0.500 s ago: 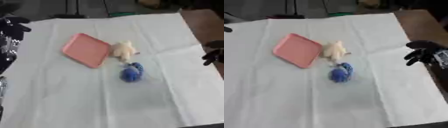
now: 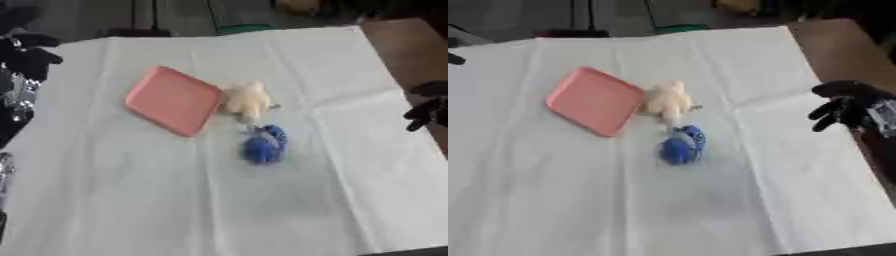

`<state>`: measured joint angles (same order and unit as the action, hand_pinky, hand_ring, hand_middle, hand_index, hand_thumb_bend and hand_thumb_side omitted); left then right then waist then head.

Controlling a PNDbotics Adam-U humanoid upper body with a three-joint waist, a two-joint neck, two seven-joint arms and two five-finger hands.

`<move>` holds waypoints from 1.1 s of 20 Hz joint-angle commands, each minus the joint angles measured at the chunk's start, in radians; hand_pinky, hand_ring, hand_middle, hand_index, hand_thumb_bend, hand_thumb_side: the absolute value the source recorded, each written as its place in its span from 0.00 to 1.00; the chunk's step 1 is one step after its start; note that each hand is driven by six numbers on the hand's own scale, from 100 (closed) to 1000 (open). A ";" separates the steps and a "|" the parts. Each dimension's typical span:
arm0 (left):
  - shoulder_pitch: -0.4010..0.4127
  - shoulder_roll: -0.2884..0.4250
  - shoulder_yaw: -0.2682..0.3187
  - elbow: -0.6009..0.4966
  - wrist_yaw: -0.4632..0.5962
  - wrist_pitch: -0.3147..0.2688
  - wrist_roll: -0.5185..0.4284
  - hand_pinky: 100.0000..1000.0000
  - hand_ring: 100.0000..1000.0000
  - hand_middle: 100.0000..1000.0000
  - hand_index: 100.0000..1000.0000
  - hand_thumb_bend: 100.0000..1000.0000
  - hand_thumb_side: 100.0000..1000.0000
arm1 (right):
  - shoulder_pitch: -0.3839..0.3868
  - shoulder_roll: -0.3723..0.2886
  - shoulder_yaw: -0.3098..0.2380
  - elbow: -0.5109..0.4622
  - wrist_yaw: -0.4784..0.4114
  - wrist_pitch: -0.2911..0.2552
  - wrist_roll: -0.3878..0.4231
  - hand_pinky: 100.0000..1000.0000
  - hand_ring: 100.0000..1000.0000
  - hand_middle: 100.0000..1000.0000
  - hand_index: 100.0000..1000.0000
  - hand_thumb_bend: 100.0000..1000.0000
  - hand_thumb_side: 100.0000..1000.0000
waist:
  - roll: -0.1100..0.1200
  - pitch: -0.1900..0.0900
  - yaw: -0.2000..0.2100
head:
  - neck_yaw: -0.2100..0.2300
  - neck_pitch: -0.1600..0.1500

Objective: Pick up objects on the table and place them in the box.

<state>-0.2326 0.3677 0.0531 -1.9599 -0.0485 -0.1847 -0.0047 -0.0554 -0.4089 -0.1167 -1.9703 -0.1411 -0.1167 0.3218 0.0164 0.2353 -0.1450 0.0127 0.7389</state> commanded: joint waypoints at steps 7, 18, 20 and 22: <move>-0.013 0.021 -0.006 -0.023 -0.004 -0.001 -0.013 0.59 0.68 0.81 0.83 0.36 0.55 | -0.007 -0.015 -0.009 -0.018 0.005 0.000 -0.002 0.47 0.57 0.72 0.72 0.00 0.95 | -0.001 -0.016 -0.001 | 0.003 0.002; -0.113 0.153 -0.178 0.008 -0.165 -0.014 -0.268 0.68 0.73 0.84 0.83 0.46 0.57 | -0.007 -0.019 -0.002 -0.019 0.001 -0.001 0.003 0.47 0.57 0.72 0.72 0.00 0.95 | -0.003 -0.023 -0.012 | 0.010 0.005; -0.166 0.186 -0.222 0.025 -0.213 -0.027 -0.320 0.69 0.73 0.84 0.83 0.36 0.67 | -0.004 -0.021 -0.001 -0.019 0.000 -0.002 0.003 0.47 0.57 0.72 0.72 0.00 0.94 | -0.005 -0.026 -0.014 | 0.012 0.007; -0.220 0.199 -0.261 0.048 -0.257 -0.041 -0.353 0.73 0.74 0.84 0.85 0.42 0.66 | -0.005 -0.022 0.001 -0.018 -0.002 -0.002 0.005 0.47 0.57 0.72 0.72 0.00 0.94 | -0.005 -0.030 -0.017 | 0.014 0.008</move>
<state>-0.4361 0.5302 -0.1918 -1.9116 -0.2796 -0.2182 -0.3351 -0.0558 -0.4090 -0.1130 -1.9703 -0.1412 -0.1164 0.3250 0.0148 0.2221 -0.1601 0.0233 0.7398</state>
